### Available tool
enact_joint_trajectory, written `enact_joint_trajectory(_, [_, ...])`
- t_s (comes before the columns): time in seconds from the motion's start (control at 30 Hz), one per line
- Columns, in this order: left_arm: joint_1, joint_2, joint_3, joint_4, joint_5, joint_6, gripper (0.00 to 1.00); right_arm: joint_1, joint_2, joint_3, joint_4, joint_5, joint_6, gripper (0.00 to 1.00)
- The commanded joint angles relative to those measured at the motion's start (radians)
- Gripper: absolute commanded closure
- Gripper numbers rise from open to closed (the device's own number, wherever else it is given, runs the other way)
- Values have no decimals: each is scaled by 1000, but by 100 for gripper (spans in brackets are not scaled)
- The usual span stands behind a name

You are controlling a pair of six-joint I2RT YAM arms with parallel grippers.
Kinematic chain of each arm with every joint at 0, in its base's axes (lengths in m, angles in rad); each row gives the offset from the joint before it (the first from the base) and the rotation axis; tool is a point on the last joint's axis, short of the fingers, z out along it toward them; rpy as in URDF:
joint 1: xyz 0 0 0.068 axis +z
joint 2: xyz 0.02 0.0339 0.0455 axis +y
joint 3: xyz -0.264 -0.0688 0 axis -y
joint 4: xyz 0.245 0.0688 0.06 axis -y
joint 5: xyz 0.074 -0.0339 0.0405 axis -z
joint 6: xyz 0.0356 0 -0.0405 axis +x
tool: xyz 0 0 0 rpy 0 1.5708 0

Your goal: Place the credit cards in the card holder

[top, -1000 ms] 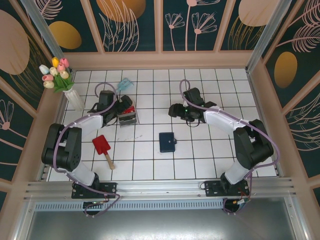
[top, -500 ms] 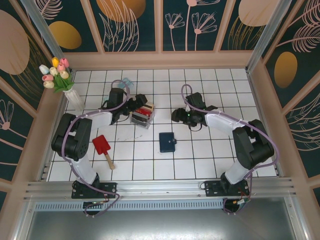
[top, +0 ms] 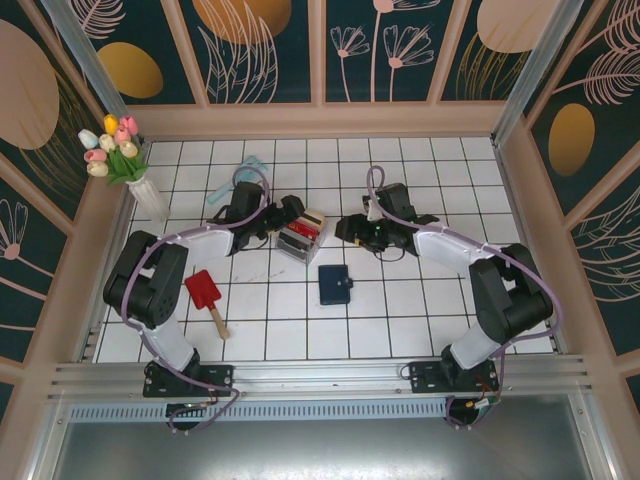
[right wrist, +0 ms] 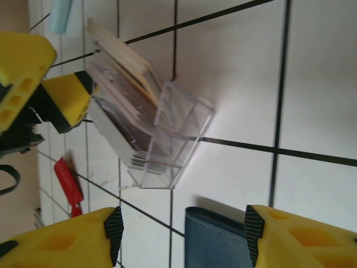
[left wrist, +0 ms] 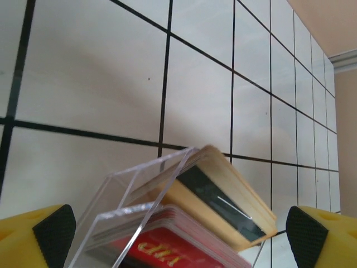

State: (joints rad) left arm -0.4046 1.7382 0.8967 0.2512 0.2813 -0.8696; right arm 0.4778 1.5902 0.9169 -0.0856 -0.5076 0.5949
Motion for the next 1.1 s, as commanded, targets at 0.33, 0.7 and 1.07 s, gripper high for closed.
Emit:
enact_joint_trajectory(0.33, [-20,32,-48,171,198,-42,7,27,168,53,114,-89,94,46])
enact_joint_trajectory(0.7, [-110,197,160,189,267,-35,11,-87,114,-30,130,-107,84,44])
enact_joint_trajectory(1.07, [-135,-34,8,54,-91,-82,6,-17,-161,-107,-114,192,3,50])
